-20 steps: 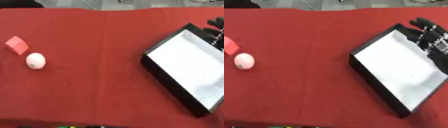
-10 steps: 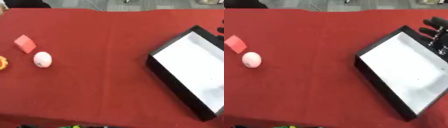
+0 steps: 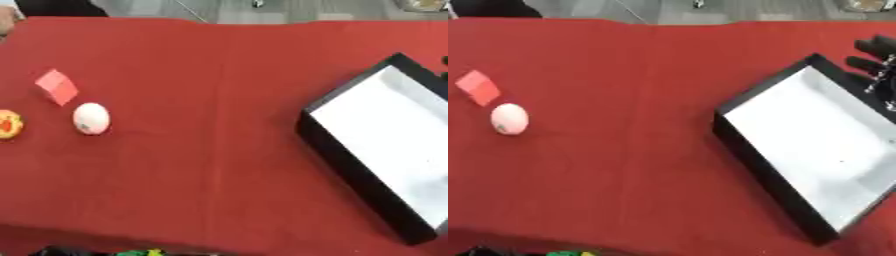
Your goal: Pick up the objects with one hand, pass them to the other hand, and then place them into the box on the other side of the table.
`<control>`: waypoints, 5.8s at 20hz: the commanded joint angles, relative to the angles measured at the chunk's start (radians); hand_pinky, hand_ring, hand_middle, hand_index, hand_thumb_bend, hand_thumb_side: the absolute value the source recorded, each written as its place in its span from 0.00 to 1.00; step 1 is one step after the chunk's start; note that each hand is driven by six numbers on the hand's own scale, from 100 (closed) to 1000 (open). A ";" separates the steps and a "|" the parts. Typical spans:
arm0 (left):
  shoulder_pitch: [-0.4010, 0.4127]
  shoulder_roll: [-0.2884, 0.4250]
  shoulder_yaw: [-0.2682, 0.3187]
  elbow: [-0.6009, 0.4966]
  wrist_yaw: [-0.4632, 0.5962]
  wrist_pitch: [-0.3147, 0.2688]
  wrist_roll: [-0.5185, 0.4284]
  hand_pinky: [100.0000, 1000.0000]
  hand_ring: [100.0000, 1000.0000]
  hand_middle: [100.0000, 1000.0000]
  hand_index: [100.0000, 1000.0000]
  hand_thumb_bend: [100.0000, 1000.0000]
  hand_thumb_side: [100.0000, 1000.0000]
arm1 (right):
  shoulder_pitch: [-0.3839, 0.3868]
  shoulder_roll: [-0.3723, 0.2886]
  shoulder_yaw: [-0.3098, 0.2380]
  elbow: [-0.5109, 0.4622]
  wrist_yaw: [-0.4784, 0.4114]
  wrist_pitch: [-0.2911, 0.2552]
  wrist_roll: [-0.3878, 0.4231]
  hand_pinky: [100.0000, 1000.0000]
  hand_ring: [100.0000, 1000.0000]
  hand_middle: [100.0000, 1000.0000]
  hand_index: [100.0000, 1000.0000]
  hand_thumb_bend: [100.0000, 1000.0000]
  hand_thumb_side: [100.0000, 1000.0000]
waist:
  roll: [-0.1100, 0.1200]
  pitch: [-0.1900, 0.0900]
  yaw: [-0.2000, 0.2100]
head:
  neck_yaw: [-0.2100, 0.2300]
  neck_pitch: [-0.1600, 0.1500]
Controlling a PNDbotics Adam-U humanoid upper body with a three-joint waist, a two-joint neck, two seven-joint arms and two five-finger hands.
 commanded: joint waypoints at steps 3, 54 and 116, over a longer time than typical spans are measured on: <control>-0.064 -0.004 0.003 0.086 -0.105 -0.022 -0.044 1.00 0.89 0.79 0.85 0.54 0.44 | -0.005 -0.033 -0.001 -0.011 0.008 -0.006 0.003 1.00 1.00 1.00 1.00 0.00 0.48 | 0.005 -0.032 0.001 | 0.006 0.000; -0.285 -0.247 0.075 0.352 -0.419 0.005 0.032 1.00 0.90 0.80 0.83 0.54 0.46 | -0.049 -0.007 0.041 -0.006 0.096 -0.016 0.054 1.00 1.00 1.00 1.00 0.00 0.48 | 0.002 0.035 -0.059 | 0.125 -0.056; -0.265 -0.223 0.101 0.278 -0.345 0.068 0.052 1.00 0.85 0.74 0.57 0.00 0.16 | -0.044 0.015 0.039 -0.002 0.138 -0.018 0.069 1.00 1.00 1.00 1.00 0.00 0.48 | 0.000 0.052 -0.069 | 0.135 -0.044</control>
